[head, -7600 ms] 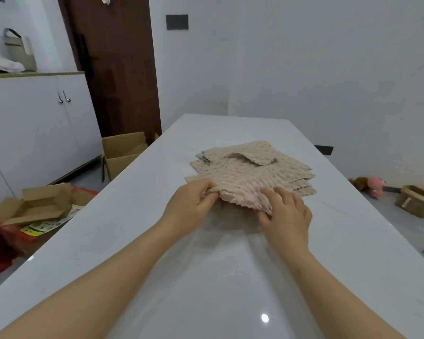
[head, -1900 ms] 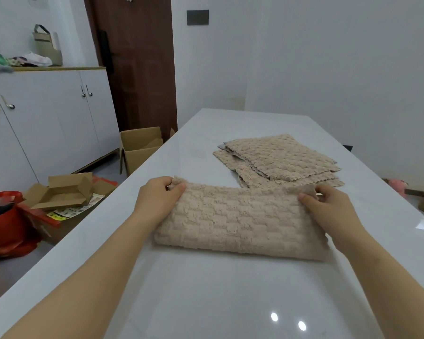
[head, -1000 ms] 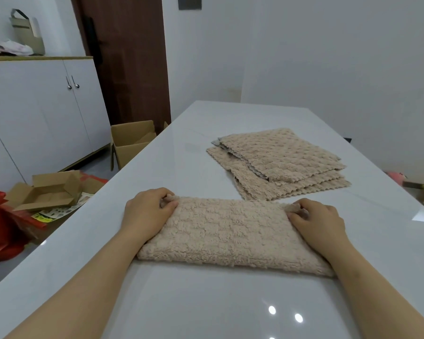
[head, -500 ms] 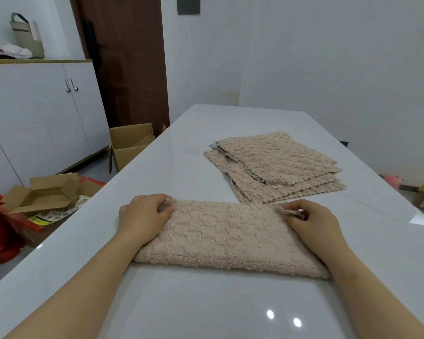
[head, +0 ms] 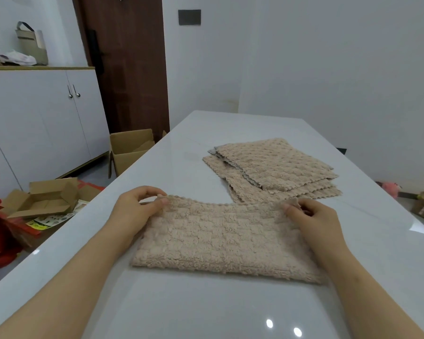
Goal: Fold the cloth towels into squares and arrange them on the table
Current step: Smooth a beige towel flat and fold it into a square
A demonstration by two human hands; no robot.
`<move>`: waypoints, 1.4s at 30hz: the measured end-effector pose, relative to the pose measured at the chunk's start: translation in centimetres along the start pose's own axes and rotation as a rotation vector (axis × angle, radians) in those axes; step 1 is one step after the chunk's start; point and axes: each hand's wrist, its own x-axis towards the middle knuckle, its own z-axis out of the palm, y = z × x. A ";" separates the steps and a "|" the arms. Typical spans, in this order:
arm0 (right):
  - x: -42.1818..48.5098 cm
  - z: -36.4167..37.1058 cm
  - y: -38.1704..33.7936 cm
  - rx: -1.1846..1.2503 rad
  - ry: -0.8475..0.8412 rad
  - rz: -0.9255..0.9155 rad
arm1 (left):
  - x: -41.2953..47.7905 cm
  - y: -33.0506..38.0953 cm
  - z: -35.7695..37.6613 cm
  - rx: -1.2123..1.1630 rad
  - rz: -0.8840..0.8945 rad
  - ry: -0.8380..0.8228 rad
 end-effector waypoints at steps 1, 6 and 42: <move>-0.1 0.0 -0.3 0.021 0.000 -0.011 | 0.1 0.1 -0.2 0.010 -0.032 -0.032; 0.0 -0.2 -0.7 0.154 0.019 -0.017 | 1.0 1.4 -0.9 -0.011 -0.032 -0.046; 0.9 -2.5 -4.9 0.194 -0.114 0.198 | 1.0 4.4 -2.2 0.155 -0.096 -0.078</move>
